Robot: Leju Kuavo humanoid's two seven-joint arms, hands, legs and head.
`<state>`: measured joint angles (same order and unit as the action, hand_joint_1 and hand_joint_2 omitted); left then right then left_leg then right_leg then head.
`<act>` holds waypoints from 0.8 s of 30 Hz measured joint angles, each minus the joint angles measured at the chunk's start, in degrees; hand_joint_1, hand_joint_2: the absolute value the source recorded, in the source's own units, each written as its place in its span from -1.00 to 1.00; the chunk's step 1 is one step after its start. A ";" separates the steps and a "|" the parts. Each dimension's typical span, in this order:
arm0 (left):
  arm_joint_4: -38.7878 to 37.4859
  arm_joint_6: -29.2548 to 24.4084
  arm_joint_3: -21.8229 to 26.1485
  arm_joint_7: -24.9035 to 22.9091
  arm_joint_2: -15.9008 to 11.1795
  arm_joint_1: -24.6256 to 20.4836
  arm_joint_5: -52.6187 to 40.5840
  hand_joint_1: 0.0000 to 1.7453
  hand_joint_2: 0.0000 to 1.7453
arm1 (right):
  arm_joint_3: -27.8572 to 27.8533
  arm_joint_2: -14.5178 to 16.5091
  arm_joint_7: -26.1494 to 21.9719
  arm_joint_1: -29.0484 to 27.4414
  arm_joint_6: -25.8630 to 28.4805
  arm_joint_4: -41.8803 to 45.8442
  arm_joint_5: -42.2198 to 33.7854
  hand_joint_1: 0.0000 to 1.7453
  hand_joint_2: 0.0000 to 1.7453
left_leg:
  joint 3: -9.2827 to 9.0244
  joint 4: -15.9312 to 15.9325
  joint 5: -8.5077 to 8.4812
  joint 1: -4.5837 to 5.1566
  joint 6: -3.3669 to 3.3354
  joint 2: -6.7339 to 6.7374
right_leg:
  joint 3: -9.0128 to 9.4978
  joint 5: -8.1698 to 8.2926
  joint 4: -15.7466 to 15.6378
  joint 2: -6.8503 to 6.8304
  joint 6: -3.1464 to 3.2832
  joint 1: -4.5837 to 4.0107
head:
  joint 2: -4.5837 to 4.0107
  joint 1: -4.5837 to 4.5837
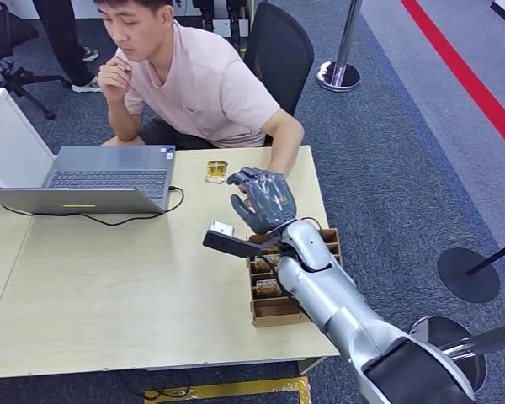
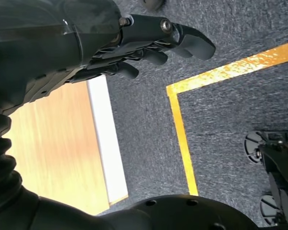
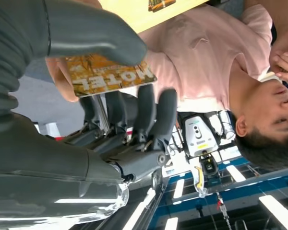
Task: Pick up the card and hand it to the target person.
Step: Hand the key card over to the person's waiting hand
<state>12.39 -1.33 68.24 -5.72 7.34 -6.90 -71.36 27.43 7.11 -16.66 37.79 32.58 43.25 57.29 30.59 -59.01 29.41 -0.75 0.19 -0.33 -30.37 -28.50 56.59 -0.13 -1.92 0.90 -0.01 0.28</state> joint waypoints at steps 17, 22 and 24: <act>0.00 -1.06 0.07 0.09 -0.03 0.40 1.22 -1.00 -1.00 | -9.02 0.18 -6.10 2.00 -9.49 -2.03 -28.08 -1.00 1.00 | -0.02 -0.01 0.00 0.01 0.00 -0.01 | -0.01 0.00 -0.01 -0.01 0.00 0.01 | 0.00 -0.01; 0.00 -1.07 0.10 -0.10 -0.09 0.81 1.72 -1.00 -1.00 | -18.74 -1.20 -6.97 1.99 -18.56 1.02 -44.80 -1.00 1.00 | -0.02 -0.03 0.00 0.03 0.00 -0.03 | -0.01 0.01 -0.02 -0.03 -0.01 0.01 | 0.00 -0.01; 0.00 -1.08 0.13 -0.23 -0.10 0.86 1.97 -1.00 -1.00 | -22.64 -2.11 -7.15 1.97 -21.61 1.61 -50.80 -1.00 1.00 | 0.00 -0.04 0.00 0.03 -0.01 -0.06 | -0.02 0.01 -0.03 -0.06 -0.01 0.02 | -0.01 -0.01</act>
<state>12.39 -2.40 68.37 -5.95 7.24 -6.04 -69.40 4.79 5.01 -23.81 39.77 10.97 44.87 6.49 30.59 -59.05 29.41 -0.71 0.19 -0.39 -30.39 -28.49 56.56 -0.19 -1.93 0.92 -0.02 0.28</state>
